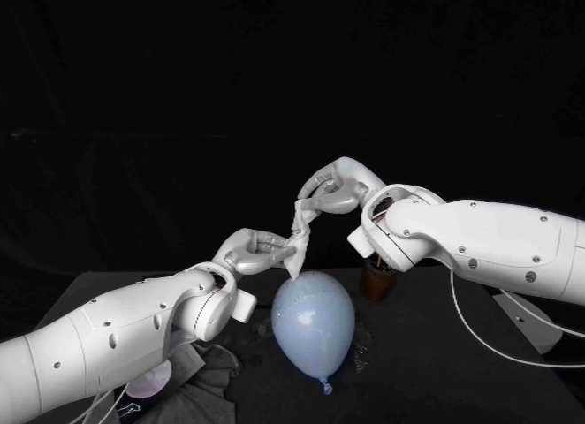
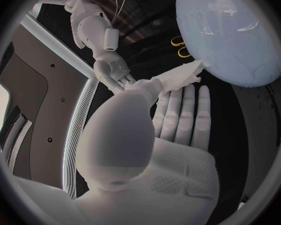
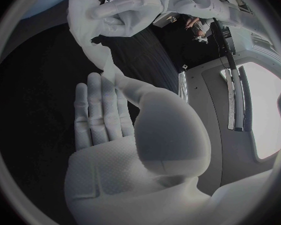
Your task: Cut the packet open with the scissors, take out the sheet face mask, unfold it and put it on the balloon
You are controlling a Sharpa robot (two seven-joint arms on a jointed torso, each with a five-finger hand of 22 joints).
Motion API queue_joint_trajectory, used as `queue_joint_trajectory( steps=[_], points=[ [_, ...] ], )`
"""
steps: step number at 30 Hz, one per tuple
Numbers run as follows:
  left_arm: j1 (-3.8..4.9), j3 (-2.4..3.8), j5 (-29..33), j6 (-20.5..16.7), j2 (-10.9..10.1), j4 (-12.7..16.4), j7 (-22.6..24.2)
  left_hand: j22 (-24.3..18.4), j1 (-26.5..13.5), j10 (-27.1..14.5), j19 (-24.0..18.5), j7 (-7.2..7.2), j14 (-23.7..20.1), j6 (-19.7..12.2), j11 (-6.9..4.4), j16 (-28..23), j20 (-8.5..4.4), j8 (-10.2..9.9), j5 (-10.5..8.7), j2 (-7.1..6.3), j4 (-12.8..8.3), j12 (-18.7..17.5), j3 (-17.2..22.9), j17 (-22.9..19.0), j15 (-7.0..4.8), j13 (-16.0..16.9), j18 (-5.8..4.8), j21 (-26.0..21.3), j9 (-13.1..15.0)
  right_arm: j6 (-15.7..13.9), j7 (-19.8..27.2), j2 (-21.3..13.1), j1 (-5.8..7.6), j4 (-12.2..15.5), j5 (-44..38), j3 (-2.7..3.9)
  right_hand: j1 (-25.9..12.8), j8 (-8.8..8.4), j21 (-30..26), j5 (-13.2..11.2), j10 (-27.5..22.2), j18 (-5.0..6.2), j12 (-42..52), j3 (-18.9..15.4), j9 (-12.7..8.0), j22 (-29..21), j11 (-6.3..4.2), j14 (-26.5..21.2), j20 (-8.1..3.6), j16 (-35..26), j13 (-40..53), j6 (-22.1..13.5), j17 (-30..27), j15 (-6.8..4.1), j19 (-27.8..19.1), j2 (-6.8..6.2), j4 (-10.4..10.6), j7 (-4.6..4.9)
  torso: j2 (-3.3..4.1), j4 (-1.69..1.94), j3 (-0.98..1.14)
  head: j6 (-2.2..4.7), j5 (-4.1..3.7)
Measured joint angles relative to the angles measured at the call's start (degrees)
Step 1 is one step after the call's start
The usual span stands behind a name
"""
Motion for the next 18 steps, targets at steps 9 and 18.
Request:
queue_joint_trajectory(
  steps=[9,18],
  points=[
    [0.0,0.0,0.8,1.0,0.1,-0.1,-1.0,0.0,-3.1,-0.1,-0.4,0.06,0.0,-0.5,0.07,0.0,0.01,-1.0,0.0,-1.93,2.3,0.0,-2.3,0.3,0.0,0.1,-0.03,0.0,-1.0,0.0,0.0,0.0,-0.02,0.3,0.2,0.0,0.0,-0.05,0.0,-0.1,0.0,-0.02,-0.1,0.0,0.0,0.1,0.03,0.0,0.0,0.0,0.1,-0.1,0.0,0.01,0.0,0.0,0.0,0.06,-0.01,0.01,0.01,-0.01,-0.03],
    [0.01,0.0,1.7,1.3,0.0,-0.1,-0.9,0.0,-4.4,0.0,-0.8,-0.48,0.0,0.1,-0.03,0.3,0.01,-1.0,0.0,-1.34,3.9,0.3,-4.3,0.6,0.0,0.4,-0.04,0.0,-1.5,0.0,0.0,0.0,-0.02,0.1,0.2,0.0,0.0,0.09,0.0,0.0,0.0,-0.04,-0.2,0.0,0.0,0.1,0.04,0.0,0.0,0.0,0.1,-0.1,0.0,0.03,0.0,0.0,0.0,0.06,-0.01,-0.01,-0.01,0.0,-0.06]
  ],
)
